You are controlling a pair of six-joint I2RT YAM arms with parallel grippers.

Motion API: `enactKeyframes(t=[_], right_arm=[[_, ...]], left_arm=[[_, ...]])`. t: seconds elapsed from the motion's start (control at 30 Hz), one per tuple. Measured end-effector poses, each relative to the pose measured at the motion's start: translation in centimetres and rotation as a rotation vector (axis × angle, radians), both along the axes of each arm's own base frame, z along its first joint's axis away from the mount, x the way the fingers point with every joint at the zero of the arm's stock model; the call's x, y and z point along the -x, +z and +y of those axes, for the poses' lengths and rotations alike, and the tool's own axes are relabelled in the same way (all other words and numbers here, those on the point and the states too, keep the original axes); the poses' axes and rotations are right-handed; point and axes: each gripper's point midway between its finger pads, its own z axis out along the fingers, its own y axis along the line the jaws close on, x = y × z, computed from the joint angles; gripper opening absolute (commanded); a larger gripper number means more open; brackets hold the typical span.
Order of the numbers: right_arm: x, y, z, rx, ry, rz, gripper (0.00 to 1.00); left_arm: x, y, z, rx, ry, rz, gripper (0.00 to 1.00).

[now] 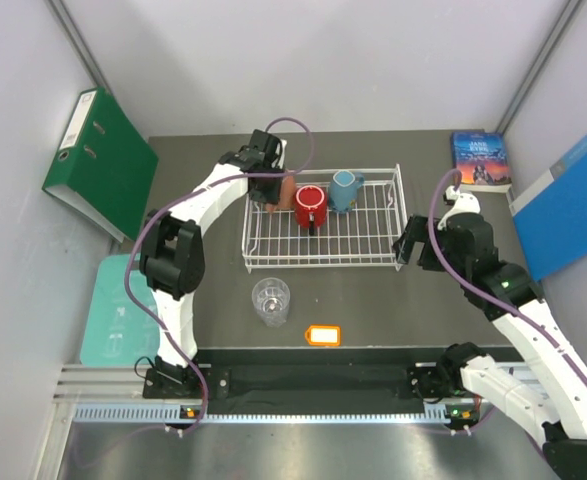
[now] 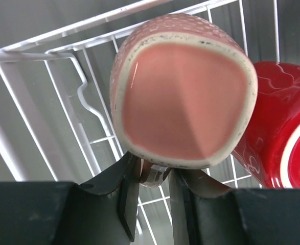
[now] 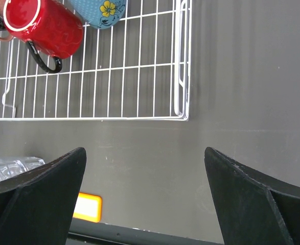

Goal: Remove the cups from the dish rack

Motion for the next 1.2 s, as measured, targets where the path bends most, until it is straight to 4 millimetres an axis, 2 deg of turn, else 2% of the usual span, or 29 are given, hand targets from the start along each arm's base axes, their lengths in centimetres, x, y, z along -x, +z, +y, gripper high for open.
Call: enactKeyframes(t=[0.1,0.17,0.27,0.3,0.33,0.57,0.67,0.83,0.97,1.2], right_arm=[[-0.1,-0.1,0.0,0.002,0.000,0.004,0.98],[-0.1,-0.2,0.0,0.004,0.000,0.008,0.98],[-0.1,-0.3,0.1,0.004,0.001,0.009,0.98],[-0.1,-0.3,0.1,0.004,0.001,0.009,0.98],[-0.1,-0.3,0.1,0.004,0.001,0.009,0.98],[0.1,-1.5,0.0,0.013,0.004,0.034,0.98],[0.1,-1.4,0.0,0.011,0.005,0.030,0.98],[0.1,-1.2,0.0,0.008,0.005,0.023,0.98],[0.0,-1.0,0.1,0.002,0.006,0.013,0.98],[-0.3,-0.7,0.3,-0.009,0.000,0.001,0.94]], left_arm=[[0.2,-0.1,-0.2,0.014,-0.001,0.005,0.23],[0.5,-0.2,-0.2,0.019,0.002,0.009,0.11],[0.6,-0.2,0.0,0.025,0.016,0.011,0.08],[0.6,-0.2,0.0,0.027,0.020,0.012,0.02],[0.6,-0.2,0.1,0.028,0.022,0.012,0.00],[0.8,-0.2,0.1,0.046,0.046,-0.001,0.00],[1.1,-0.1,0.3,0.055,0.083,-0.010,0.00],[2.7,0.6,0.6,0.084,0.151,0.002,0.00],[3.3,3.6,-0.3,0.134,0.168,-0.043,0.00],[3.0,12.4,-2.3,0.303,0.156,-0.196,0.00]])
